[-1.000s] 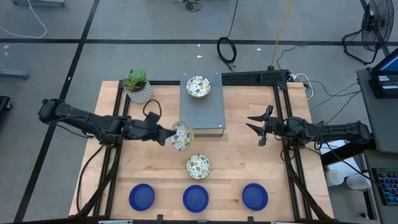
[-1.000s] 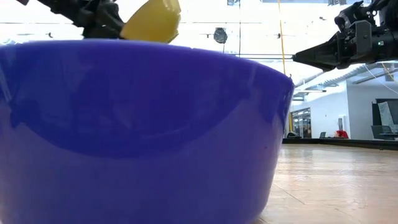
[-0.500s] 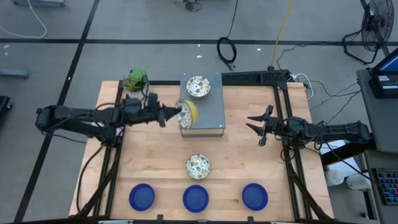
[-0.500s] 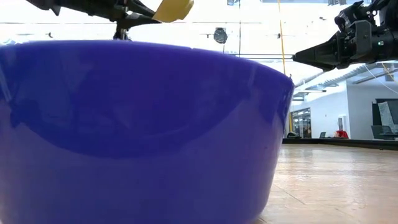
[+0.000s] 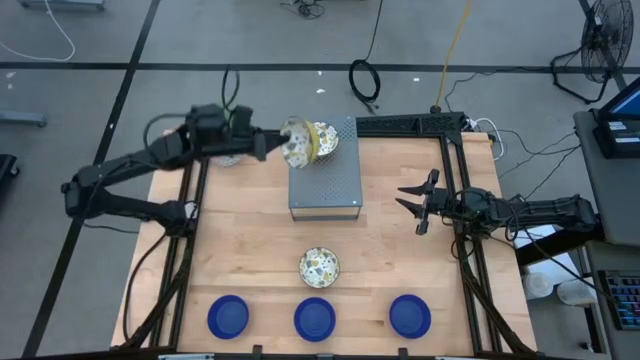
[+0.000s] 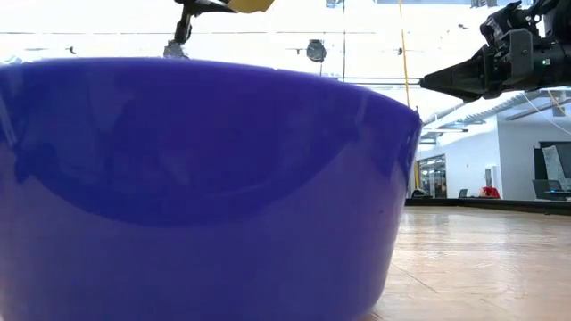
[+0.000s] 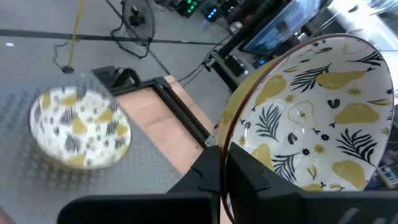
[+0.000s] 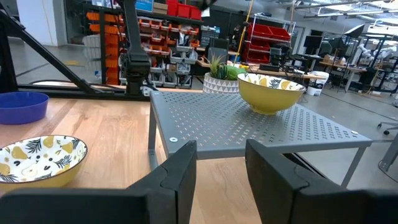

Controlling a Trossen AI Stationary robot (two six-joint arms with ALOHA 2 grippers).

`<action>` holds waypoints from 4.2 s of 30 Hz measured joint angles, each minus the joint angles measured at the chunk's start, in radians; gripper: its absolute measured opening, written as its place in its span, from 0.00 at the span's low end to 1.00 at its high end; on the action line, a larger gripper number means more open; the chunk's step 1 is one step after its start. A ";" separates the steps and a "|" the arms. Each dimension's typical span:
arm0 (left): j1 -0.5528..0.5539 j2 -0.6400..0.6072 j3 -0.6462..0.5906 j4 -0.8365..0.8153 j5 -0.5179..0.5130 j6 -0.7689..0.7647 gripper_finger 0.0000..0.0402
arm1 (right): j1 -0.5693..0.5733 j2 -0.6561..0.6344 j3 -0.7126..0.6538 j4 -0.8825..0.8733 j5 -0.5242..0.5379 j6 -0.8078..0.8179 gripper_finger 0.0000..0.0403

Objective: Pick & Place Mini bowls
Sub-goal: Stack the left yellow patterned bowl on the yellow patterned bowl on the shelf, then stack the yellow patterned bowl on the yellow patterned bowl on the shelf

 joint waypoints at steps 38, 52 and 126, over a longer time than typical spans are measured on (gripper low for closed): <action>0.382 0.672 0.592 -0.570 0.314 0.053 0.02 | 0.000 0.000 0.000 0.000 -0.001 -0.004 0.32; 0.350 0.672 0.592 -0.660 0.279 0.063 0.02 | 0.000 0.000 0.000 0.000 0.000 -0.004 0.32; 0.282 0.648 0.590 -0.440 0.195 0.161 0.09 | 0.000 0.000 0.000 -0.001 0.000 -0.001 0.32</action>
